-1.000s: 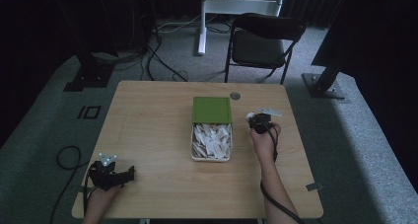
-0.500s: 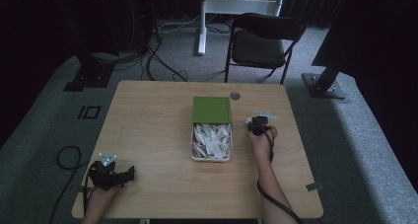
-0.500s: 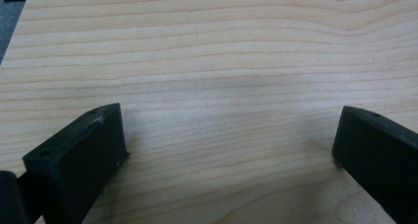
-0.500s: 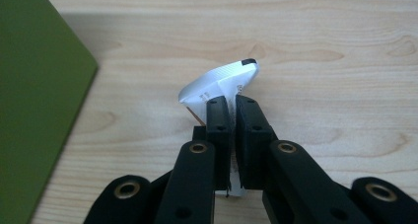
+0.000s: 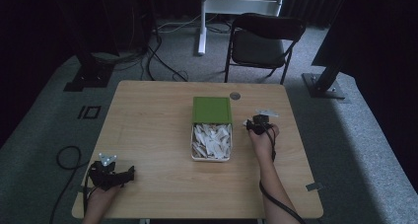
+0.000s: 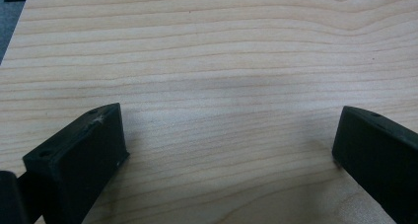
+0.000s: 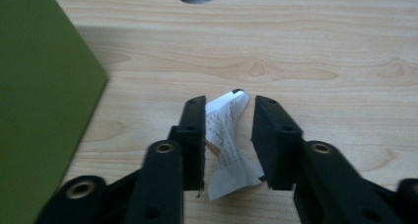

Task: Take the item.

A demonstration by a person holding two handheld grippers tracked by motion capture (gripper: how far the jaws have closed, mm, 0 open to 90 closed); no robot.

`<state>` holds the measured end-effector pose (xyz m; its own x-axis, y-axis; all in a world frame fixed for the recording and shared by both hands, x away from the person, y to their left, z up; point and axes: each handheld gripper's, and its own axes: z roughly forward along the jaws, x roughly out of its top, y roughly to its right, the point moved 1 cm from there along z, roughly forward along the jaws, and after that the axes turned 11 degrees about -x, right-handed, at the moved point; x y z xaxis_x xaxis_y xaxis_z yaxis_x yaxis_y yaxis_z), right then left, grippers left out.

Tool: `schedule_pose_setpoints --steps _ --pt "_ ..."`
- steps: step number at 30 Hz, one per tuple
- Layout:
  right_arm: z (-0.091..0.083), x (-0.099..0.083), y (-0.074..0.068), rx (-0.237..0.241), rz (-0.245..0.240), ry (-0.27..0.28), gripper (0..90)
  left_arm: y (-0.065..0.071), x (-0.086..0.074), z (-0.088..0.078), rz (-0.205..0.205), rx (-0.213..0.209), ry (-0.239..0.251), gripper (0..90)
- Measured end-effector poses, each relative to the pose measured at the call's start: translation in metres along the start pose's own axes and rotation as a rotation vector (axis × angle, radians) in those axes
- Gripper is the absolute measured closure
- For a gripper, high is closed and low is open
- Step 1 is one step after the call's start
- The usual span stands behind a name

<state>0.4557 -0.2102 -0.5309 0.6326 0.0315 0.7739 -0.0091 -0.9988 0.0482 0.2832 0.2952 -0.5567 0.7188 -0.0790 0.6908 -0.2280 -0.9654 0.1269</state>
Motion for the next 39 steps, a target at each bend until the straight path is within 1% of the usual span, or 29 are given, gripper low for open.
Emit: schedule_pose_setpoints --steps 1,3,4,5,6,7,8,12,14,15,16,20,21,22,23,24,25,29,30,33,34,39 --pt "-0.002 0.001 0.001 0.003 -0.003 0.003 61.1 0.000 0.000 0.000 0.000 0.000 0.000 0.7" --pt "-0.004 0.001 0.001 0.004 -0.009 0.005 60.1 0.000 0.000 0.000 0.000 0.000 -0.001 0.7" --pt "-0.008 0.001 0.003 0.018 -0.004 0.008 56.9 0.000 0.000 0.000 0.000 0.000 0.000 0.7" --pt "-0.008 0.001 0.003 0.018 -0.004 0.008 56.9 0.000 0.000 0.000 0.000 0.000 0.000 0.7" --pt "-0.012 0.000 0.006 0.022 -0.012 0.013 54.6 0.000 0.000 0.000 0.000 0.000 0.000 0.7" --pt "-0.012 0.000 0.006 0.022 -0.012 0.013 54.6 0.000 0.000 0.000 0.000 0.000 0.000 0.7" --pt "-0.016 -0.001 0.008 0.028 -0.009 0.025 51.5 0.000 0.000 0.000 0.000 0.000 0.000 0.7" --pt "-0.023 -0.004 0.015 0.040 -0.002 0.043 45.3 0.000 0.000 0.000 0.000 0.000 0.000 0.7" --pt "-0.025 -0.004 0.017 0.038 -0.002 0.047 43.8 0.000 0.000 0.000 0.000 0.000 -0.001 0.7" --pt "-0.027 -0.005 0.020 0.033 -0.002 0.057 42.8 0.000 0.000 0.000 0.000 0.000 0.000 0.7" --pt "-0.030 -0.006 0.023 0.031 0.011 0.074 40.9 0.000 0.000 0.000 0.000 0.000 -0.001 0.7" --pt "-0.037 -0.008 0.031 0.024 0.017 0.092 36.9 0.000 0.000 0.000 0.000 0.000 0.000 0.7" --pt "-0.037 -0.008 0.031 0.024 0.017 0.092 36.9 0.000 0.000 0.000 0.000 0.000 0.000 0.7" --pt "-0.039 -0.009 0.033 0.028 0.023 0.094 35.7 0.000 0.000 0.000 0.000 0.000 -0.001 0.7" --pt "-0.044 -0.012 0.038 0.022 0.019 0.102 32.7 0.000 0.000 0.000 0.000 0.000 0.000 0.7" --pt "-0.044 -0.012 0.038 0.022 0.019 0.102 32.7 0.000 0.000 0.000 0.000 0.000 0.000 0.7" --pt "-0.047 -0.014 0.043 0.019 0.034 0.110 30.0 0.000 0.000 0.000 0.000 0.000 0.000 0.7" --pt "-0.051 -0.017 0.050 0.008 0.039 0.114 28.5 0.000 0.000 0.000 0.000 0.000 -0.001 0.7" --pt "-0.054 -0.020 0.054 0.013 0.037 0.112 28.1 0.000 0.000 0.000 0.000 0.000 0.000 0.7" --pt "-0.055 -0.023 0.057 0.018 0.044 0.111 27.2 0.000 0.000 0.000 0.000 0.000 0.000 0.7" --pt "-0.057 -0.028 0.061 0.014 0.055 0.110 26.9 0.000 0.000 0.000 0.000 0.000 -0.001 0.7" --pt "-0.060 -0.037 0.070 0.004 0.078 0.112 24.7 0.000 0.000 0.000 0.000 0.000 0.000 0.7"
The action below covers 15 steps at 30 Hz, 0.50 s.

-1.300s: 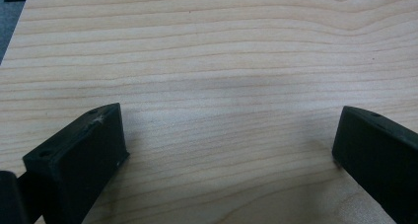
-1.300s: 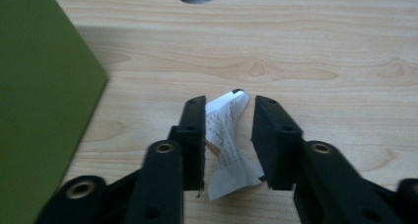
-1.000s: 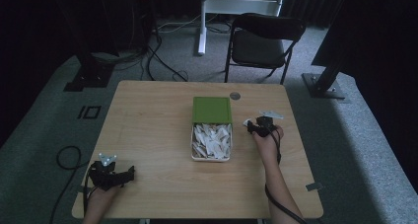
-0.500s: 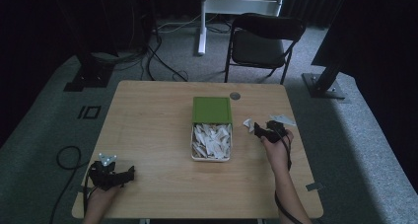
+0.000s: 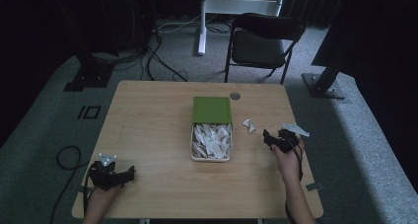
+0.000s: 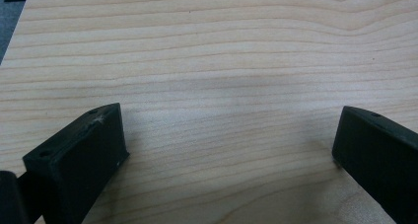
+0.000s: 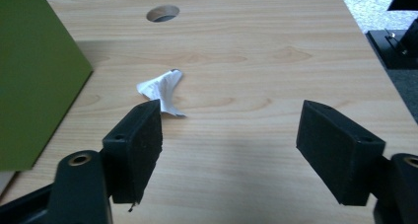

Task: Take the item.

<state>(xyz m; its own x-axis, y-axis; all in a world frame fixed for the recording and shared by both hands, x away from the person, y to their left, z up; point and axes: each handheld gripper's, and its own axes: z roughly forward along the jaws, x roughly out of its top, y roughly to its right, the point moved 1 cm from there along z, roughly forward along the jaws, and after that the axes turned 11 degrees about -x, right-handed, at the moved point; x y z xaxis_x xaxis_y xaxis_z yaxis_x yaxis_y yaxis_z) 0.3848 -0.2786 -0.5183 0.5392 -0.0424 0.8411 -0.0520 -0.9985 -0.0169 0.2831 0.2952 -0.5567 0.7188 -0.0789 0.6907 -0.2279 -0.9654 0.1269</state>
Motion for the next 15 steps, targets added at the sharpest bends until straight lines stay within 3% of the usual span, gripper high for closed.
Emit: schedule_pose_setpoints --steps 15 --pt "-0.013 -0.024 0.022 -0.021 0.004 -0.027 20.0 0.000 0.000 0.000 0.000 0.000 0.000 0.7"
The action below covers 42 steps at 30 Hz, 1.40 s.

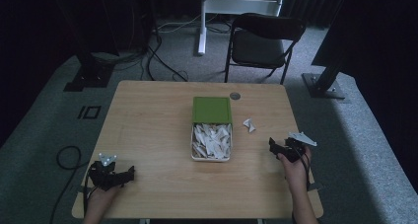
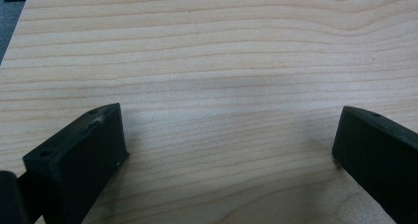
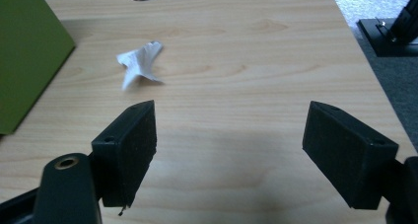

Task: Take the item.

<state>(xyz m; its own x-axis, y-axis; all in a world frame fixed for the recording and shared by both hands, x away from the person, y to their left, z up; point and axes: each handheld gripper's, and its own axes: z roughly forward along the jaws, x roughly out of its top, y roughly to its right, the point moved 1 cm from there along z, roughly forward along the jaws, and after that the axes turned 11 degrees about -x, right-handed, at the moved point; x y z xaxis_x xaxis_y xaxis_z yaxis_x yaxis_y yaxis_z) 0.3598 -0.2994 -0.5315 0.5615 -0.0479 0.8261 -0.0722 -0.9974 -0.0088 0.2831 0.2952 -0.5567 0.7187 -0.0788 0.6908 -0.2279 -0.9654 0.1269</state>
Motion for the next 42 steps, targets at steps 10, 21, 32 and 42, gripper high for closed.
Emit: schedule_pose_setpoints --steps 10,21,32,42 --pt "-0.009 -0.013 0.013 -0.009 -0.007 -0.010 19.1 0.000 0.000 0.000 0.000 0.000 0.000 0.7" --pt "-0.016 -0.027 0.017 0.001 -0.029 -0.036 18.1 0.000 0.000 0.000 0.001 0.001 -0.001 0.7" --pt "-0.029 -0.047 0.023 -0.010 -0.017 -0.113 17.7 0.000 0.000 0.000 0.001 0.001 -0.001 0.7" --pt "-0.034 -0.059 0.025 -0.039 -0.086 -0.134 18.4 0.000 0.000 0.000 0.001 0.001 -0.002 0.7"
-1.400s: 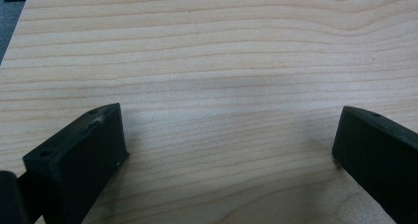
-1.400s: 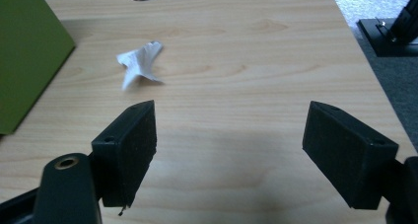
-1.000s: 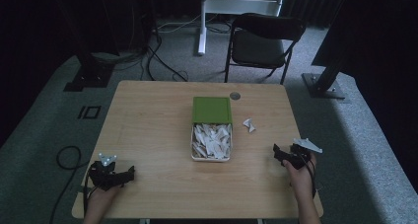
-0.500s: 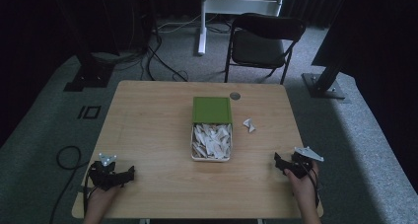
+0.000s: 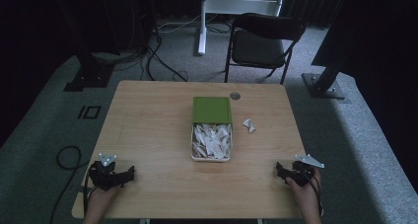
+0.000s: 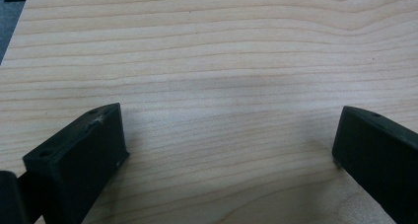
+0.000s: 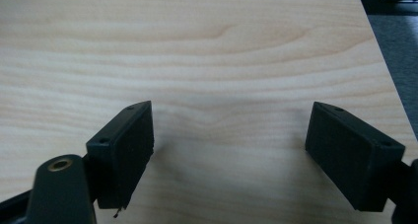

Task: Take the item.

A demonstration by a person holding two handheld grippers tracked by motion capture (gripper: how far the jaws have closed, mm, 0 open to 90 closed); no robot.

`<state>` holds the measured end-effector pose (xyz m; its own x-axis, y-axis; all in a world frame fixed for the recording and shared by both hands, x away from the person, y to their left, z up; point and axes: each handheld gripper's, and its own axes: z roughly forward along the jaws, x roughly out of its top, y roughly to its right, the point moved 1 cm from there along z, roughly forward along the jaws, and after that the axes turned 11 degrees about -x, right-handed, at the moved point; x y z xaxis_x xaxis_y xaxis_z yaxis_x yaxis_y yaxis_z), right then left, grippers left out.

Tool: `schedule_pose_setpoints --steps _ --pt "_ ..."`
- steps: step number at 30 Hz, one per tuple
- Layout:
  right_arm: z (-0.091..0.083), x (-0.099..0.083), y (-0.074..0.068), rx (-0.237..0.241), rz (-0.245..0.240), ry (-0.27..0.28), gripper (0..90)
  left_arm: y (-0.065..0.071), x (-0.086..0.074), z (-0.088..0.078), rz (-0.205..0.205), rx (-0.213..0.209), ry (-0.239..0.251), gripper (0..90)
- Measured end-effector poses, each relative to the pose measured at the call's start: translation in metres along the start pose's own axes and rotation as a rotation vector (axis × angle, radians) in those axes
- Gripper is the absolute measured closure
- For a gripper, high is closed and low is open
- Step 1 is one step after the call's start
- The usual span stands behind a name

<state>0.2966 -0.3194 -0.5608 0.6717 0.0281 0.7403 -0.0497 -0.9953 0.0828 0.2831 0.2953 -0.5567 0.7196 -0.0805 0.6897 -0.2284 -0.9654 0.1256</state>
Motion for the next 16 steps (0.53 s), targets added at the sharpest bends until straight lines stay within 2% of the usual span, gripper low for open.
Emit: schedule_pose_setpoints --steps 3,16 --pt "0.0003 0.0000 -0.0027 -0.003 -0.036 -0.004 16.4 0.0000 0.0000 0.0000 0.000 0.000 0.001 0.7" --pt "0.0011 0.0003 -0.0038 0.010 -0.047 -0.010 12.8 0.0000 -0.0001 0.0000 0.000 0.000 0.001 0.7"
